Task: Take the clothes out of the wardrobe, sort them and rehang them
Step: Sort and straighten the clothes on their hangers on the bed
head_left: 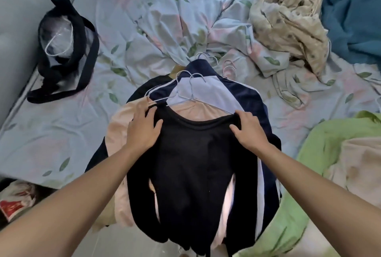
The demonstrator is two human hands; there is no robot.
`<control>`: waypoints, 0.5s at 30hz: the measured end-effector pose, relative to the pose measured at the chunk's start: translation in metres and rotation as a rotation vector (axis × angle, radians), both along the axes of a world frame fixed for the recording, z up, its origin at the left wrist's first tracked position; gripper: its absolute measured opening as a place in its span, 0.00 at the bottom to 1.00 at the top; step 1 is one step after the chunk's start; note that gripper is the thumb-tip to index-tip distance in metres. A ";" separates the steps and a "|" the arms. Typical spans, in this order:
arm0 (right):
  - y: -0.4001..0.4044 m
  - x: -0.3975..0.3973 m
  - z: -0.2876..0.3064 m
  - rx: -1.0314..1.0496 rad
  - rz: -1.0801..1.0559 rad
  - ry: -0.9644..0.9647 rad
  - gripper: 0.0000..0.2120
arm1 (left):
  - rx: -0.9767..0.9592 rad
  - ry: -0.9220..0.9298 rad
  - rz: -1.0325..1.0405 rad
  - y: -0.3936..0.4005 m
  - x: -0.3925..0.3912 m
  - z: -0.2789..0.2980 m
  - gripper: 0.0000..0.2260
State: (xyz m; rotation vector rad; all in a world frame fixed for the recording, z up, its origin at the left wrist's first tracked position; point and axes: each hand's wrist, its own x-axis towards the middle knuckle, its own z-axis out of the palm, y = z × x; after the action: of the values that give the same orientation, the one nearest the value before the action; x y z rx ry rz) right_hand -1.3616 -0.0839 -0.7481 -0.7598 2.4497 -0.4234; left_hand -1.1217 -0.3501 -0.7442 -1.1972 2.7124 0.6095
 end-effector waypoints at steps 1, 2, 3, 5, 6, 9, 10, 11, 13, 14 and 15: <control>-0.004 -0.002 -0.001 0.032 -0.003 0.001 0.27 | 0.012 -0.002 0.010 -0.008 -0.003 -0.003 0.25; -0.007 -0.004 -0.003 0.053 -0.010 0.005 0.26 | 0.020 -0.012 0.019 -0.014 -0.006 -0.006 0.26; -0.009 -0.006 -0.005 0.063 -0.019 0.016 0.25 | 0.028 -0.028 0.028 -0.018 -0.009 -0.007 0.26; -0.012 -0.006 -0.008 0.056 -0.026 0.069 0.20 | 0.043 -0.052 0.039 -0.024 -0.016 -0.009 0.25; -0.013 -0.005 -0.009 0.045 -0.026 0.100 0.18 | 0.051 -0.057 0.041 -0.026 -0.017 -0.010 0.24; -0.012 0.000 -0.010 -0.018 -0.040 0.142 0.08 | 0.059 -0.070 0.024 -0.030 -0.018 -0.009 0.23; -0.011 0.002 -0.008 -0.044 -0.046 0.132 0.06 | 0.054 -0.075 0.007 -0.030 -0.017 -0.008 0.22; -0.008 0.006 -0.005 -0.070 -0.049 0.121 0.05 | 0.047 -0.080 -0.011 -0.029 -0.015 -0.005 0.21; -0.002 0.012 0.004 -0.128 -0.057 0.117 0.04 | 0.053 -0.064 -0.030 -0.027 -0.011 0.002 0.16; 0.002 0.015 0.010 -0.162 -0.070 0.116 0.05 | 0.067 -0.031 -0.033 -0.024 -0.008 0.008 0.14; 0.005 0.018 0.016 -0.196 -0.086 0.116 0.04 | 0.082 0.011 -0.035 -0.022 -0.004 0.014 0.12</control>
State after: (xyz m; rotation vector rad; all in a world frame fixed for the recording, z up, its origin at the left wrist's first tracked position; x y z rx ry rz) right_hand -1.3435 -0.0786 -0.7321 -0.7800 2.5823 -0.6779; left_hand -1.1257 -0.3719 -0.7297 -1.1284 2.6822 0.7175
